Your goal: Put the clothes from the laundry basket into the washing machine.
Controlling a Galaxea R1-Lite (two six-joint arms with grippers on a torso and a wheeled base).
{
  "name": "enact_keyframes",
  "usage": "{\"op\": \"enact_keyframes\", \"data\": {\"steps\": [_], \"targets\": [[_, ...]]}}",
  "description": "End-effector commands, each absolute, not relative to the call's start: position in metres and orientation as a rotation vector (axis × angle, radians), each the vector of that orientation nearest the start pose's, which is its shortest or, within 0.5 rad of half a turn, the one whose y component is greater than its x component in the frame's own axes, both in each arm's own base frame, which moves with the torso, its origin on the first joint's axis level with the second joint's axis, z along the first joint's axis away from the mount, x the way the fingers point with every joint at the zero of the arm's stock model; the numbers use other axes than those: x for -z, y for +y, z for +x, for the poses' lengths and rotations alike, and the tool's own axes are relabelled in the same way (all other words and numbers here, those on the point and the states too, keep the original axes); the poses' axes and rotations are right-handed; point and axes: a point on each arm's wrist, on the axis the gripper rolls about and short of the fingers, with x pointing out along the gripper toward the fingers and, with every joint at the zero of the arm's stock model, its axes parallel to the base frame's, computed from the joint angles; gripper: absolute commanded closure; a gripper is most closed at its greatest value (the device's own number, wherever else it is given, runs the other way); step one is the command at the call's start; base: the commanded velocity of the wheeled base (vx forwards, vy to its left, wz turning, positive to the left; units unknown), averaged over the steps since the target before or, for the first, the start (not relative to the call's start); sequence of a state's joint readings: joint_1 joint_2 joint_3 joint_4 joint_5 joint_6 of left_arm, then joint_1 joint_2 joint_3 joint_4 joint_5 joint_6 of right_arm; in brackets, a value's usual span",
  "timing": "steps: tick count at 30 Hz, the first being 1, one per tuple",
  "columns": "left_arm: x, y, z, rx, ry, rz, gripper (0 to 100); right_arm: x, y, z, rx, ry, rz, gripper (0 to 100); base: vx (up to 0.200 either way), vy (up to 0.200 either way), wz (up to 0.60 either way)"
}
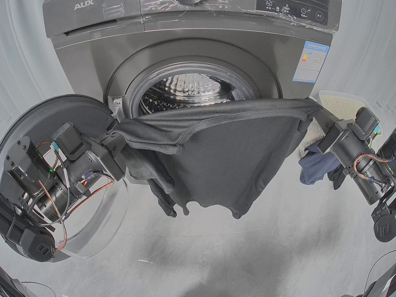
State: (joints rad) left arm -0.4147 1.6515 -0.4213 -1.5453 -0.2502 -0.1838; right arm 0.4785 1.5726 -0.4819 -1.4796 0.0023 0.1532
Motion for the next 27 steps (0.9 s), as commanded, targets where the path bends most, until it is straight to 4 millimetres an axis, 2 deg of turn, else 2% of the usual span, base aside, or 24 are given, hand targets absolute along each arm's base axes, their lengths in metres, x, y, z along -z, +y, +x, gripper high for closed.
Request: {"op": "enact_keyframes", "data": {"steps": [1, 7, 18, 27], "targets": [[-0.194, -0.104, 0.225, 0.686, -0.270, -0.202, 100, -0.224, 0.110, 0.209, -0.510, -0.365, 0.246, 100, 0.000, 0.000, 0.00], [-0.193, -0.106, 0.225, 0.692, -0.266, -0.200, 100, -0.225, 0.105, 0.197, -0.513, -0.363, 0.241, 100, 0.000, 0.000, 0.00], [-0.194, -0.105, 0.225, 0.700, -0.272, -0.198, 100, -0.232, 0.107, 0.200, -0.525, -0.357, 0.237, 100, 0.000, 0.000, 0.00], [-0.185, -0.117, 0.216, 0.755, -0.228, -0.193, 100, -0.222, 0.120, 0.192, -0.585, -0.304, 0.241, 100, 0.000, 0.000, 0.00]]}}
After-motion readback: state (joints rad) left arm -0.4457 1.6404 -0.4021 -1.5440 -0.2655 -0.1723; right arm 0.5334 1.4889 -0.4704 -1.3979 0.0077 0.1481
